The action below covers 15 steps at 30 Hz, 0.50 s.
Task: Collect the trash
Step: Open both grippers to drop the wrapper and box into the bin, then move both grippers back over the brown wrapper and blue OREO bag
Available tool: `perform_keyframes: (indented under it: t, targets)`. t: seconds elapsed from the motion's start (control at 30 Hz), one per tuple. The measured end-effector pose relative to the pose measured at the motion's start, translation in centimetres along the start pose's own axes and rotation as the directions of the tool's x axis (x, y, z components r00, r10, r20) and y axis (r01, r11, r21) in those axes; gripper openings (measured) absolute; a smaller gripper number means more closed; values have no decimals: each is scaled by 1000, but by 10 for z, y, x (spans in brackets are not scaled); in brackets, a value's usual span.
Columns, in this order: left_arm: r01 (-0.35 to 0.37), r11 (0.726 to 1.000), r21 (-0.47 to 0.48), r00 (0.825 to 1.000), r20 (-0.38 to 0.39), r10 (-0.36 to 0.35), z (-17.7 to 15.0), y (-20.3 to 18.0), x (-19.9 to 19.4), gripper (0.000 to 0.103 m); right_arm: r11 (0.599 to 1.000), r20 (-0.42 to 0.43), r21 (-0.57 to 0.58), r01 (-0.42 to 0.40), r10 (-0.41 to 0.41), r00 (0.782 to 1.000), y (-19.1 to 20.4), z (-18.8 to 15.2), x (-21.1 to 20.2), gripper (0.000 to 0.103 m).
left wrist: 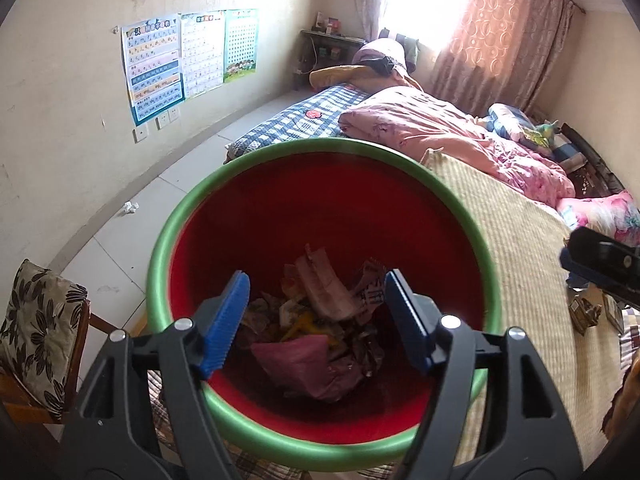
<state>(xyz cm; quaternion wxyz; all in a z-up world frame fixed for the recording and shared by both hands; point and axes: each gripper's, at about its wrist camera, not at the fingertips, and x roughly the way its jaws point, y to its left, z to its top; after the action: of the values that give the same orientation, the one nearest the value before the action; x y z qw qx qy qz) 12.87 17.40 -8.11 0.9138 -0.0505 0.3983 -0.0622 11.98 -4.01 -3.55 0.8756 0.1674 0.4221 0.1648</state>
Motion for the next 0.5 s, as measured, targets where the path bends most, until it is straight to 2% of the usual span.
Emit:
perform_keyframes:
  t: [0.23,0.37,0.5]
  targets:
    - [72,995,69,997,31,-74,2,-54,-6,72,989,83,91,116,-123,989,-59,-9,-50,63]
    - [129,984,126,991,3,-131,-6,-98,-3,72,975,114,154,161,-180,977,-98,-14,-80,63]
    - [204,961,188,979,-46,-199,-21,-152,2,75,963,131,188,195,-222,966,-129,-18,-107,64]
